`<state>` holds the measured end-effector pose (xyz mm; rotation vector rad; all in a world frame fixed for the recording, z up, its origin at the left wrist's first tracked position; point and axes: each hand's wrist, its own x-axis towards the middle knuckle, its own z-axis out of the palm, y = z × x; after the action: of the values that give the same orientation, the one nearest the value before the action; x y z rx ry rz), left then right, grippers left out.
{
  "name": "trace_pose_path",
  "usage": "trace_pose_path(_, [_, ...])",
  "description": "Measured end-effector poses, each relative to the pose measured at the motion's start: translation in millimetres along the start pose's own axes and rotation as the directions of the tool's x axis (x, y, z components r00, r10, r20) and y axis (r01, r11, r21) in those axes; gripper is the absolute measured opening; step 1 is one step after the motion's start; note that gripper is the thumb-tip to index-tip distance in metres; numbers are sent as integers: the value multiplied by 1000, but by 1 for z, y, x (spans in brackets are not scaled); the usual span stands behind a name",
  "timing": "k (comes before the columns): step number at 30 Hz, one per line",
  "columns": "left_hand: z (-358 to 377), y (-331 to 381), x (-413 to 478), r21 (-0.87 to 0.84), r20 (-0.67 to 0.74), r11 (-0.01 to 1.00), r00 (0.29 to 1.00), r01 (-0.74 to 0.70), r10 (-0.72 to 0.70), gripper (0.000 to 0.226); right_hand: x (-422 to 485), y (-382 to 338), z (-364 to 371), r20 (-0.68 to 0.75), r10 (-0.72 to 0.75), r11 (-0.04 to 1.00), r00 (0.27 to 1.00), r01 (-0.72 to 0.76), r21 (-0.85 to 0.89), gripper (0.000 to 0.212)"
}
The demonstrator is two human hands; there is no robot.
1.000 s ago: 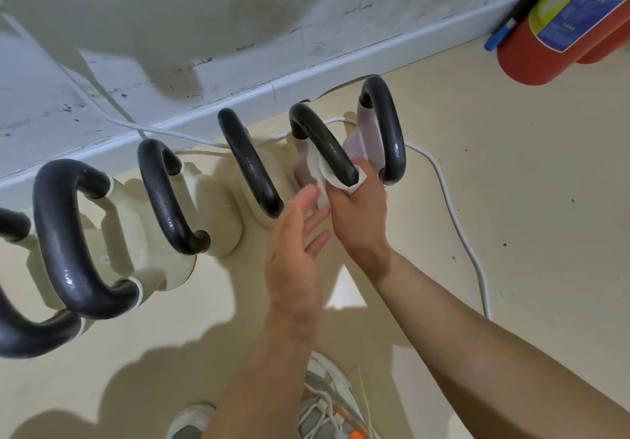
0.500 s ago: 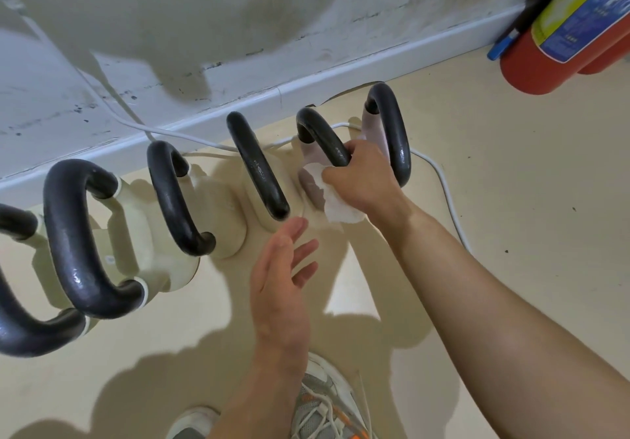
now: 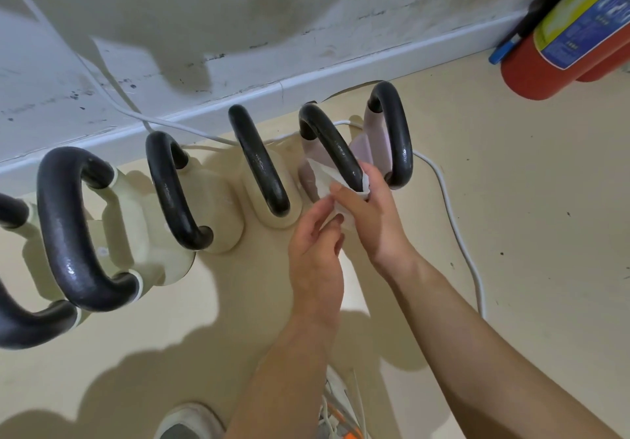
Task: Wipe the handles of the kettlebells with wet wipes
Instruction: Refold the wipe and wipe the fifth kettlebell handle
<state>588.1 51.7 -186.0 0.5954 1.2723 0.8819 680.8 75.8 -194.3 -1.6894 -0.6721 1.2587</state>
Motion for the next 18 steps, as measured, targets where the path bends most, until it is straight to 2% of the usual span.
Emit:
trace_pose_path(2, [3, -5, 6, 85, 24, 995, 998, -51, 50, 41, -9, 6, -2, 31, -1, 998, 1000, -1, 64, 43])
trace_pose_path(5, [11, -11, 9, 239, 11, 962, 991, -135, 136, 42, -24, 17, -8, 77, 9, 992, 997, -18, 122, 61])
trace_pose_path(7, [15, -16, 10, 306, -4, 930, 977, -204, 215, 41, -28, 24, -14, 84, -48, 988, 995, 35, 153, 67])
trace_pose_path(11, [19, -17, 18, 356, -57, 896, 951, -264, 303, 26, -24, 28, -25, -172, -112, 991, 979, 122, 52, 45])
trace_pose_path(16, [26, -12, 20, 361, -139, 886, 923, -291, 360, 18, -18, 26, -17, -251, -74, 994, 965, 91, 59, 20])
trace_pose_path(18, [27, -8, 21, 375, -182, 878, 905, -297, 384, 14, -19, 25, -12, -294, -87, 995, 952, 99, 27, 20])
